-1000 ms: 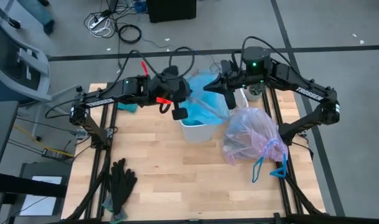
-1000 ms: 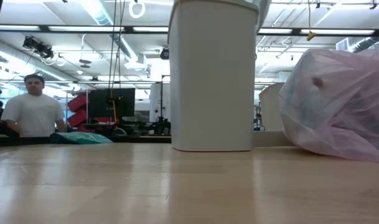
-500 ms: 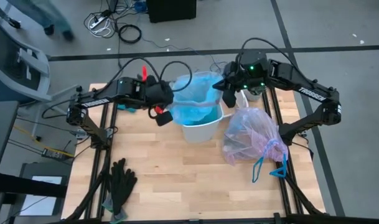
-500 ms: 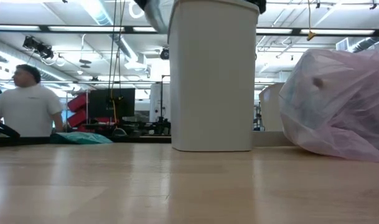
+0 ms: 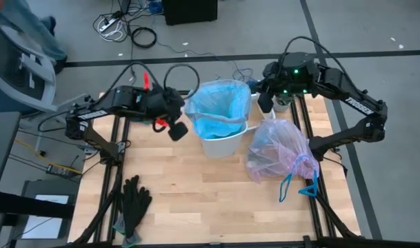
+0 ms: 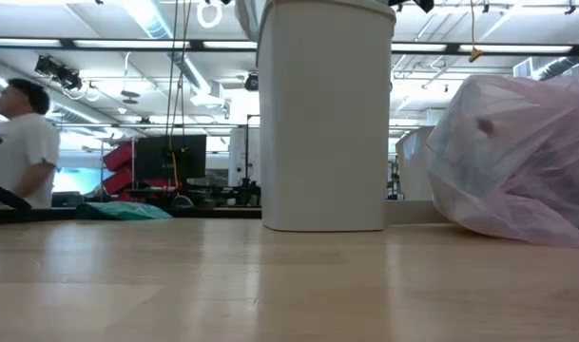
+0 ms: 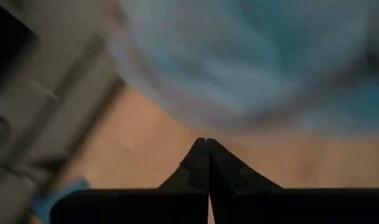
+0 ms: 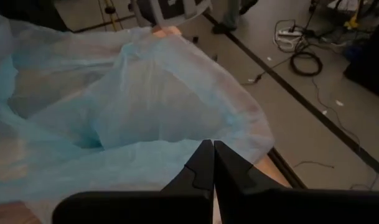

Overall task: Place trash/remove bag and relplace
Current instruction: Put the blue trash bag in the trash bin

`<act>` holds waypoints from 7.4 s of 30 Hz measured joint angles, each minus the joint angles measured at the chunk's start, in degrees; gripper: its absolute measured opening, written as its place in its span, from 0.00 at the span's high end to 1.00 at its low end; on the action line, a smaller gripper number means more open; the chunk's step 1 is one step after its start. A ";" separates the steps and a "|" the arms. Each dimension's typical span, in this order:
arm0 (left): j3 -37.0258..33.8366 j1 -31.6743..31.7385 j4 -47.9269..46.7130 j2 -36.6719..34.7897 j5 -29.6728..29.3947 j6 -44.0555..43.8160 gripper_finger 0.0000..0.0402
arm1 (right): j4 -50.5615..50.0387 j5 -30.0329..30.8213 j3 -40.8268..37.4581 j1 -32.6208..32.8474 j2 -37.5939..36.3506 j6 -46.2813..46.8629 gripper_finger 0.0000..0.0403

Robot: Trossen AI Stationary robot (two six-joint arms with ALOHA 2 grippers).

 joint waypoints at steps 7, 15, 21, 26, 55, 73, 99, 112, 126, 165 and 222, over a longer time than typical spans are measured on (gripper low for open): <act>0.06 1.73 19.95 -0.81 0.23 18.35 1.00 | 0.76 -4.36 0.00 -0.07 0.10 -1.14 1.00; 0.08 11.31 26.15 1.36 9.04 23.83 1.00 | 3.06 -10.00 0.00 -1.61 4.24 -3.24 1.00; 0.11 18.32 24.57 3.29 21.33 26.49 1.00 | 3.28 -17.66 1.90 -4.35 7.80 -3.87 1.00; -0.13 20.54 15.26 4.74 21.22 29.51 1.00 | -1.64 -18.93 3.31 -5.13 10.44 -4.56 1.00; -12.93 29.25 9.47 4.95 31.36 27.25 1.00 | -16.60 -20.46 2.99 -11.67 15.72 -4.60 1.00; -13.01 27.54 5.49 3.75 28.18 20.18 1.00 | -20.51 -14.08 2.99 -11.51 11.82 -8.69 1.00; -12.92 19.27 26.85 -3.82 24.70 18.53 1.00 | 0.73 -20.87 3.02 -2.23 7.24 -6.20 1.00; -12.94 12.31 25.45 -1.06 39.27 16.89 1.00 | -3.89 -39.42 2.99 2.36 9.00 -5.86 1.00; -12.94 1.40 20.76 -1.17 34.27 11.17 1.00 | -19.17 -27.10 2.99 8.65 8.16 -0.48 1.00; -25.72 -6.87 30.58 -9.35 9.16 8.28 0.99 | -15.46 -13.24 -8.27 14.81 -0.63 12.05 1.00; -38.28 11.26 46.56 -11.93 7.41 17.47 0.99 | 13.06 -0.16 -8.26 -2.89 7.61 -5.87 1.00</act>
